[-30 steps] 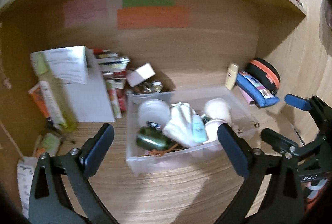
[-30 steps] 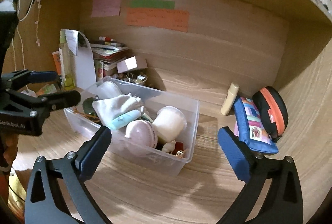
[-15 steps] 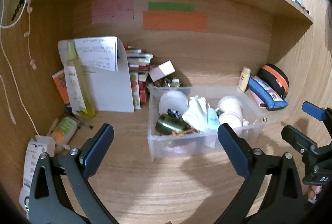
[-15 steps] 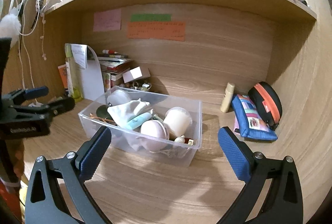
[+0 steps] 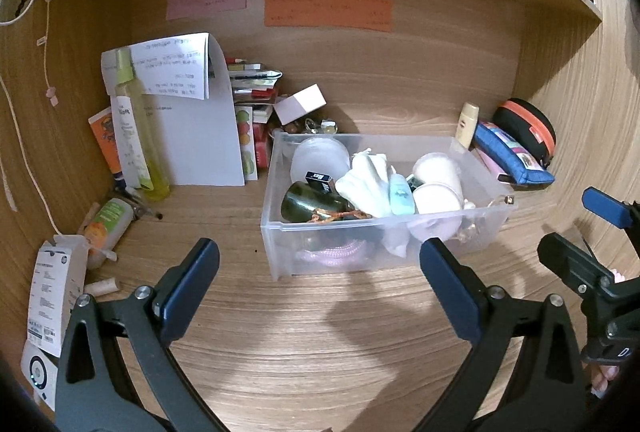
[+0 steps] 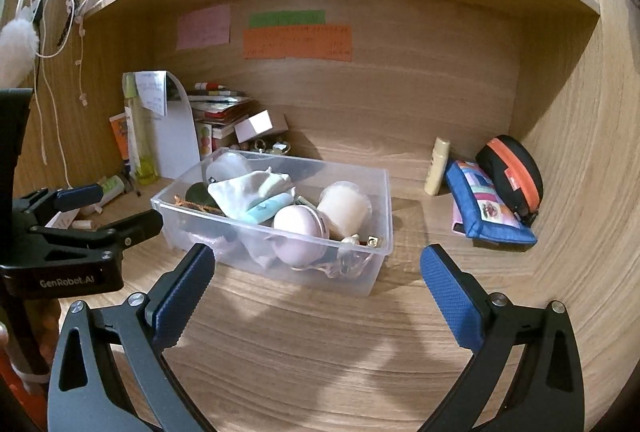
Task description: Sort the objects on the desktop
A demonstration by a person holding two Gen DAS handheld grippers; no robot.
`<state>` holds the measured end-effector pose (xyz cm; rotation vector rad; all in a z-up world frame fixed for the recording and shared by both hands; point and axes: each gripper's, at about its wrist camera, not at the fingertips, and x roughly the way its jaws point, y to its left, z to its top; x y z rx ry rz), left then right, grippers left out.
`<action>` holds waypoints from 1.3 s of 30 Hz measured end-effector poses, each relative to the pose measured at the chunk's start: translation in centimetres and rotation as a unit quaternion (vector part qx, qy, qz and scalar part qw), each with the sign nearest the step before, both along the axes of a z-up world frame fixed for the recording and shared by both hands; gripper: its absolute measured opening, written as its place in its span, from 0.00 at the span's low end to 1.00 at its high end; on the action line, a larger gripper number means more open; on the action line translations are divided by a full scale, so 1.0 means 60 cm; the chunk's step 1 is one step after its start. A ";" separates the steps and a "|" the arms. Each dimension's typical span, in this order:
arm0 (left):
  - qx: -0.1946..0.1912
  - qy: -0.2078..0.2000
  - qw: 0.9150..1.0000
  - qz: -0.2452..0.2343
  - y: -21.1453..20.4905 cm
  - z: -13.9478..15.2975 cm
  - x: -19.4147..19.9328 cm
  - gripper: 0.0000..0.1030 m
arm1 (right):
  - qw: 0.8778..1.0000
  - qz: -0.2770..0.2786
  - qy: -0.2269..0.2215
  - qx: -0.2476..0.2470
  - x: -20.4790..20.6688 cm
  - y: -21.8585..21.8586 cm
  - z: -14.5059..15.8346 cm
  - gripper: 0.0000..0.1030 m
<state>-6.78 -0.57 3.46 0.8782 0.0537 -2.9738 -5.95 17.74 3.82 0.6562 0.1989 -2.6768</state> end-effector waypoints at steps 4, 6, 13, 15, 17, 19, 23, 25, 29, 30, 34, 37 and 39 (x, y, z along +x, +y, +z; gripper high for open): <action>-0.002 0.000 1.000 -0.001 0.002 0.000 -0.001 0.99 | 1.000 0.001 -0.003 -0.001 -0.003 -0.001 -0.002 1.00; -0.001 -0.001 1.000 0.000 0.002 0.000 -0.002 0.99 | 1.000 0.001 -0.003 -0.001 -0.004 -0.001 -0.002 1.00; 0.001 -0.003 1.000 0.002 0.002 -0.003 -0.003 0.99 | 1.000 0.002 -0.009 -0.004 -0.009 -0.001 -0.005 1.00; 0.001 -0.003 1.000 0.002 0.002 -0.003 -0.004 0.99 | 1.000 0.003 -0.009 -0.003 -0.008 -0.002 -0.006 1.00; 0.000 -0.004 1.000 0.002 0.002 -0.005 -0.005 0.99 | 1.000 0.003 -0.009 -0.002 -0.008 -0.003 -0.007 1.00; 0.000 -0.005 1.000 0.003 0.002 -0.006 -0.006 0.99 | 1.000 0.004 -0.010 -0.001 -0.009 -0.004 -0.008 1.00; 0.002 -0.009 1.000 0.001 0.001 -0.009 -0.007 0.99 | 1.000 0.005 -0.012 0.001 -0.009 -0.006 -0.010 1.00; 0.003 -0.009 1.000 0.002 0.001 -0.008 -0.007 0.99 | 1.000 0.005 -0.012 0.002 -0.008 -0.008 -0.011 1.00; 0.002 -0.009 1.000 0.002 0.001 -0.008 -0.007 0.99 | 1.000 0.006 -0.011 0.004 -0.008 -0.008 -0.011 1.00; 0.003 -0.009 1.000 0.002 0.001 -0.009 -0.007 0.99 | 1.000 0.006 -0.011 0.004 -0.007 -0.008 -0.011 1.00; 0.002 -0.009 1.000 0.003 0.001 -0.008 -0.006 0.99 | 1.000 0.006 -0.012 0.004 -0.008 -0.008 -0.011 1.00; 0.003 -0.009 1.000 0.003 0.002 -0.009 -0.006 0.99 | 1.000 0.006 -0.012 0.003 -0.008 -0.009 -0.010 1.00; 0.002 -0.009 1.000 0.003 0.002 -0.009 -0.006 0.99 | 1.000 0.006 -0.011 0.004 -0.007 -0.009 -0.010 1.00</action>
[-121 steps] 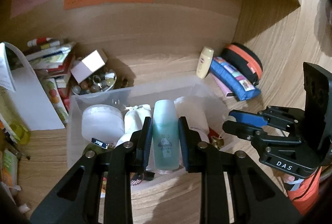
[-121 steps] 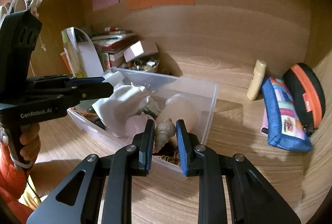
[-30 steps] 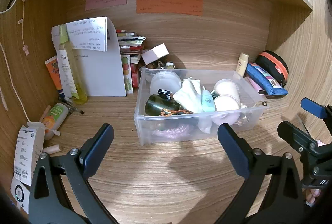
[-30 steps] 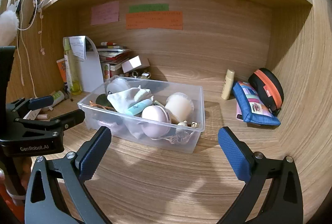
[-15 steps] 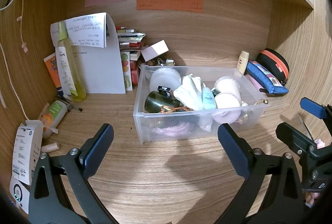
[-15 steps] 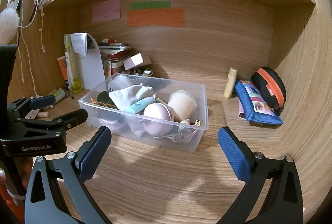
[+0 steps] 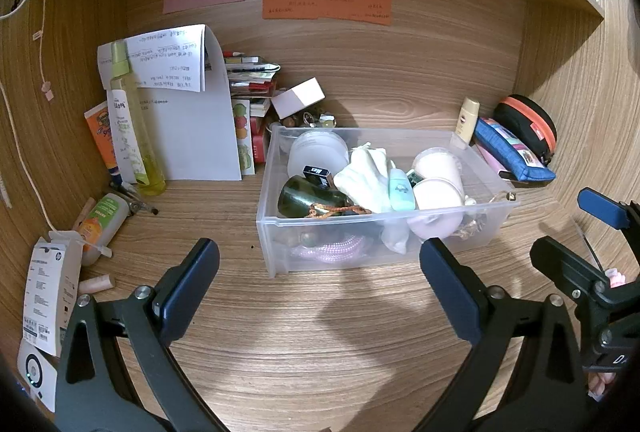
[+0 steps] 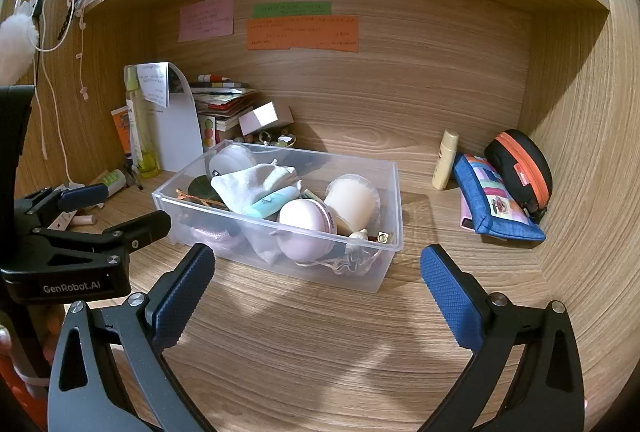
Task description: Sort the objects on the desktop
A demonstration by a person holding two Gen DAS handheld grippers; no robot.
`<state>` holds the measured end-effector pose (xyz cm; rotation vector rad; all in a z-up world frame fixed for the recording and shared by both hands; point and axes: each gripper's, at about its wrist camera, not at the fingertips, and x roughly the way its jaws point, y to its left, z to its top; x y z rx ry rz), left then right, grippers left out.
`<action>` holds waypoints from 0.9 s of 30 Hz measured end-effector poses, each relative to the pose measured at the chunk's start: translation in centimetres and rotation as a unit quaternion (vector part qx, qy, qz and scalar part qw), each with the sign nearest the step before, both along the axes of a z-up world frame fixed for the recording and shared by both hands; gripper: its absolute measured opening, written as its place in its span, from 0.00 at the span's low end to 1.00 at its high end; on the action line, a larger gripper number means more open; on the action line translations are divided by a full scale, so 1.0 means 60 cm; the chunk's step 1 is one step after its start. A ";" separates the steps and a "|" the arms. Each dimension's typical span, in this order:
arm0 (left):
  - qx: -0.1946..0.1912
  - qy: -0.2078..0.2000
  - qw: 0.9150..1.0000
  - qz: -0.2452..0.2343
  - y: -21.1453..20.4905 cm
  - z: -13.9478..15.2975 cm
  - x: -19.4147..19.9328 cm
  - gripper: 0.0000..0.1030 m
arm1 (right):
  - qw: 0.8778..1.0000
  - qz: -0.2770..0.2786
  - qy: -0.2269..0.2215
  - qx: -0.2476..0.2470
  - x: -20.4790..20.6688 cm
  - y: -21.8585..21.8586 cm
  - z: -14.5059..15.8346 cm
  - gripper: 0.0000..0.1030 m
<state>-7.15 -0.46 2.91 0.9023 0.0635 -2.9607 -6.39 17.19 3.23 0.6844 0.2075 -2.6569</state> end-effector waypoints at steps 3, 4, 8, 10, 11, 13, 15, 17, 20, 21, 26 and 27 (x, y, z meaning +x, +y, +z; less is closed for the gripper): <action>0.000 0.000 1.000 -0.001 0.000 0.000 0.000 0.99 | 1.000 0.000 -0.001 -0.001 0.000 0.000 0.000 1.00; 0.000 0.000 1.000 -0.001 -0.001 0.000 0.000 0.99 | 1.000 0.000 -0.001 -0.001 0.000 0.000 0.001 1.00; -0.001 0.000 1.000 0.001 0.001 0.001 0.000 0.99 | 1.000 0.000 -0.001 -0.001 0.000 0.001 0.001 1.00; -0.003 0.001 1.000 0.004 0.002 0.001 0.000 0.99 | 1.000 0.000 -0.001 -0.001 0.000 0.001 0.001 1.00; -0.003 -0.002 1.000 0.003 0.002 0.001 -0.001 0.99 | 1.000 0.000 -0.001 -0.001 -0.001 0.001 0.001 1.00; 0.002 -0.009 1.000 -0.002 0.002 0.000 -0.003 0.99 | 1.000 0.001 -0.002 -0.002 -0.001 0.001 0.001 1.00; 0.006 -0.009 1.000 -0.003 0.001 -0.001 -0.003 0.99 | 1.000 0.001 -0.001 -0.001 0.000 0.001 0.001 1.00; 0.008 -0.008 1.000 -0.003 0.001 -0.001 -0.002 0.99 | 1.000 0.001 -0.001 -0.003 0.000 0.000 0.002 1.00; 0.010 -0.008 1.000 -0.007 0.001 -0.001 -0.003 0.99 | 1.000 0.001 -0.001 -0.004 0.000 -0.001 0.003 1.00; 0.010 -0.008 1.000 -0.010 0.002 -0.001 -0.003 0.99 | 1.000 0.001 -0.002 -0.004 0.000 -0.001 0.003 1.00; 0.008 -0.006 1.000 -0.013 0.006 -0.001 -0.002 0.99 | 1.000 0.002 -0.004 -0.007 -0.003 -0.001 0.004 1.00; 0.008 -0.006 1.000 -0.014 0.007 -0.001 -0.003 0.99 | 1.000 0.003 -0.005 -0.007 -0.003 -0.002 0.004 1.00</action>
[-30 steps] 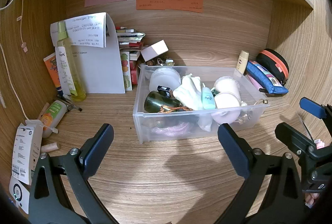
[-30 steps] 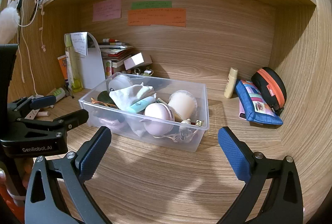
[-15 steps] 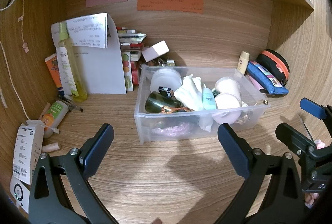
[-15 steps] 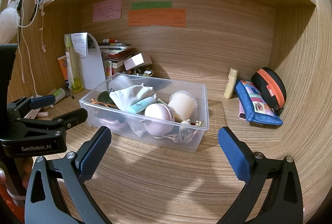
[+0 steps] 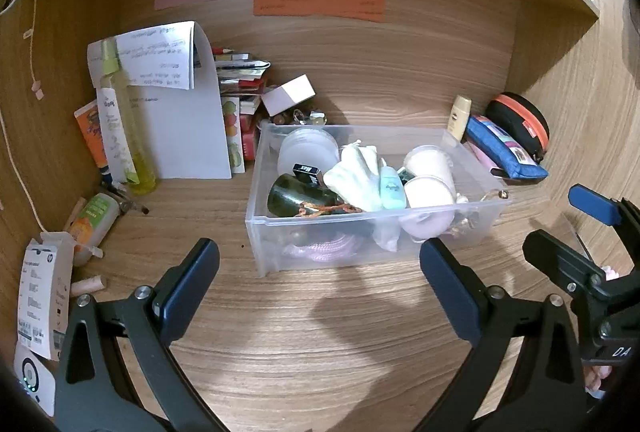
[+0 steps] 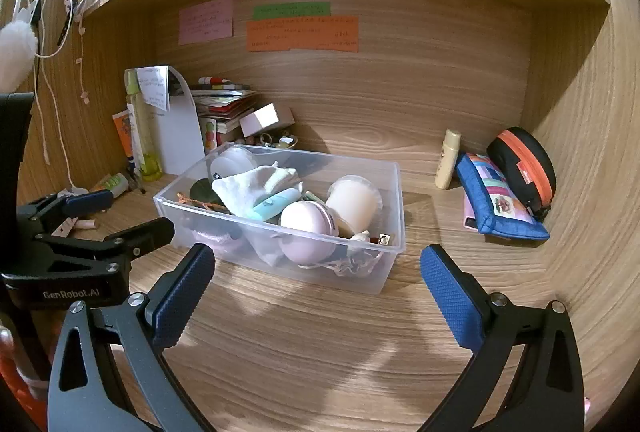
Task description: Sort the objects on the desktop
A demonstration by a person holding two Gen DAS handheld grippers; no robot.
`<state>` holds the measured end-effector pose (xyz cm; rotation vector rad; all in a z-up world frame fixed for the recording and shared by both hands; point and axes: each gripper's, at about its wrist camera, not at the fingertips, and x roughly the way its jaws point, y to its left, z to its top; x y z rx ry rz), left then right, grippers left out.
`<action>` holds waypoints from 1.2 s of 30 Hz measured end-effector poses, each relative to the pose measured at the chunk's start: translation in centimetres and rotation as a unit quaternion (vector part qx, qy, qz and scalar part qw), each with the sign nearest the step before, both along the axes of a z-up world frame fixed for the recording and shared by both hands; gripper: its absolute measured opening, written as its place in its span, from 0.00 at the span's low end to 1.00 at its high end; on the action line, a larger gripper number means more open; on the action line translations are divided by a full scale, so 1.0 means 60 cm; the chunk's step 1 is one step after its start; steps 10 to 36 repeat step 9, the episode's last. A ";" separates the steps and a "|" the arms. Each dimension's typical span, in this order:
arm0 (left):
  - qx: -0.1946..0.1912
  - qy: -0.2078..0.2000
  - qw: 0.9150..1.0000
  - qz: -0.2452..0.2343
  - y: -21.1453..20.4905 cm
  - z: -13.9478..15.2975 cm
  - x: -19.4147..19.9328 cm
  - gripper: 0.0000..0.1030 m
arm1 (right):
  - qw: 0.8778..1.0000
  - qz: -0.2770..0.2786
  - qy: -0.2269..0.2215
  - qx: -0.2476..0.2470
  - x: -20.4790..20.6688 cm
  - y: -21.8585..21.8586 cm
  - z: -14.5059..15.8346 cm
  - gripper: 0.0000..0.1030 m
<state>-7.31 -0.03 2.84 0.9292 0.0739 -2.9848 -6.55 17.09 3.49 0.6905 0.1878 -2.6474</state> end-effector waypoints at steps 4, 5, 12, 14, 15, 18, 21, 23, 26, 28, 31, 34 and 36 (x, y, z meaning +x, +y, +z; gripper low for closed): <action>0.001 0.005 1.000 0.001 0.001 0.001 0.002 0.99 | 1.000 -0.001 -0.001 0.000 -0.003 0.000 0.000 1.00; 0.000 0.008 1.000 0.001 0.001 0.002 0.002 0.99 | 1.000 0.000 -0.002 0.000 -0.003 0.000 -0.001 1.00; 0.000 0.009 1.000 0.003 0.000 0.004 0.003 0.99 | 1.000 0.000 -0.003 0.000 -0.005 0.000 -0.001 1.00; 0.000 0.009 1.000 0.003 0.000 0.004 0.003 0.99 | 1.000 0.000 -0.003 0.000 -0.005 0.000 -0.001 1.00; 0.000 0.009 1.000 0.003 0.000 0.004 0.003 0.99 | 1.000 0.000 -0.003 0.000 -0.005 0.000 -0.001 1.00; 0.000 0.009 1.000 0.003 0.000 0.004 0.003 0.99 | 1.000 0.000 -0.003 0.000 -0.005 0.000 -0.001 1.00; 0.000 0.009 1.000 0.003 0.000 0.004 0.003 0.99 | 1.000 0.000 -0.003 0.000 -0.005 0.000 -0.001 1.00; 0.000 0.009 1.000 0.003 0.000 0.004 0.003 0.99 | 1.000 0.000 -0.003 0.000 -0.005 0.000 -0.001 1.00; 0.000 0.009 1.000 0.003 0.000 0.004 0.003 0.99 | 1.000 0.000 -0.003 0.000 -0.005 0.000 -0.001 1.00; 0.000 0.009 1.000 0.003 0.000 0.004 0.003 0.99 | 1.000 0.000 -0.003 0.000 -0.005 0.000 -0.001 1.00; 0.000 0.009 1.000 0.003 0.000 0.004 0.003 0.99 | 1.000 0.000 -0.003 0.000 -0.005 0.000 -0.001 1.00; 0.000 0.009 1.000 0.003 0.000 0.004 0.003 0.99 | 1.000 0.000 -0.003 0.000 -0.005 0.000 -0.001 1.00; 0.000 0.009 1.000 0.003 0.000 0.004 0.003 0.99 | 1.000 0.000 -0.003 0.000 -0.005 0.000 -0.001 1.00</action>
